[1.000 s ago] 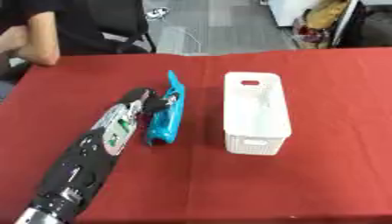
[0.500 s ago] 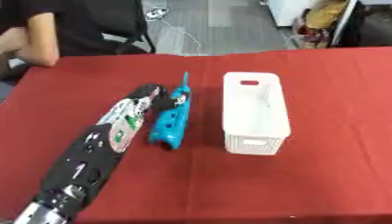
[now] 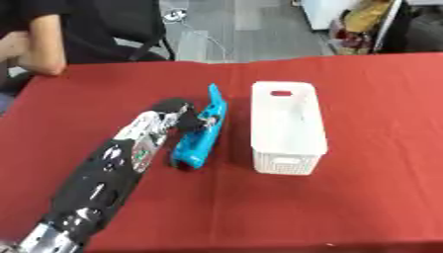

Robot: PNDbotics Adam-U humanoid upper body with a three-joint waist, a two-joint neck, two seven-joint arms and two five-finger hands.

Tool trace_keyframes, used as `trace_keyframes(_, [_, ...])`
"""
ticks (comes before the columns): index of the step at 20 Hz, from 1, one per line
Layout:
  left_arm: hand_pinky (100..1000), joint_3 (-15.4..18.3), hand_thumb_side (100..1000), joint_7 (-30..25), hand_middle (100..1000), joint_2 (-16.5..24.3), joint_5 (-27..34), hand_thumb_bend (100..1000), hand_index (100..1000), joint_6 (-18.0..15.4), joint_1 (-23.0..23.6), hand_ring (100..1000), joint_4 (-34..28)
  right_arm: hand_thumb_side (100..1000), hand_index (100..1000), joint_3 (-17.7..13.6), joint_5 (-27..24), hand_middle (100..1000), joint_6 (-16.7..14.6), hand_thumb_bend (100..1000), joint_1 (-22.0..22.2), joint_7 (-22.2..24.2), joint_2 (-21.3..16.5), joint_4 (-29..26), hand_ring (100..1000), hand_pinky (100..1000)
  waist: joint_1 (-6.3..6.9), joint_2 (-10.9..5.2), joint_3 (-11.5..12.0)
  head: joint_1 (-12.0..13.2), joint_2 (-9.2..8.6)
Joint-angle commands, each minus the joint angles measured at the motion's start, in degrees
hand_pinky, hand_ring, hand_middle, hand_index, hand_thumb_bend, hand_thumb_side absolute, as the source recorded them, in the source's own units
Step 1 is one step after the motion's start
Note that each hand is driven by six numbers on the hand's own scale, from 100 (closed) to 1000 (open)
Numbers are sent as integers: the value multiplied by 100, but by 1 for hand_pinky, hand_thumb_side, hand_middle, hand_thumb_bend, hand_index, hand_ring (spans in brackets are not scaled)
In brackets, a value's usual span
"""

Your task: Pick up objects on the table and place them in the box.

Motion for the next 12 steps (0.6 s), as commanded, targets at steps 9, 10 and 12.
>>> trace_keyframes(9, [568,575,996,316,668,-239,-214,758,791,364,-116,582,1152,973,945,-28,-4,884,-32,100,-79,-26,-112,-88,889,765,-8,-75,-1,74,-5])
trace_keyframes(10, [479,616,936,461,597,-255,-227,723,751,434,-113,501,1255,973,944,-28,-4,884,-36,100,-81,-29,-112,-88,889,764,-7,-75,-2,74,-5])
trace_keyframes(12, [438,649,946,719,560,-310,-363,739,731,520,-113,451,1440,973,944,-29,-4,884,-41,100,-86,-33,-112,-88,889,764,-8,-71,-7,77,-5])
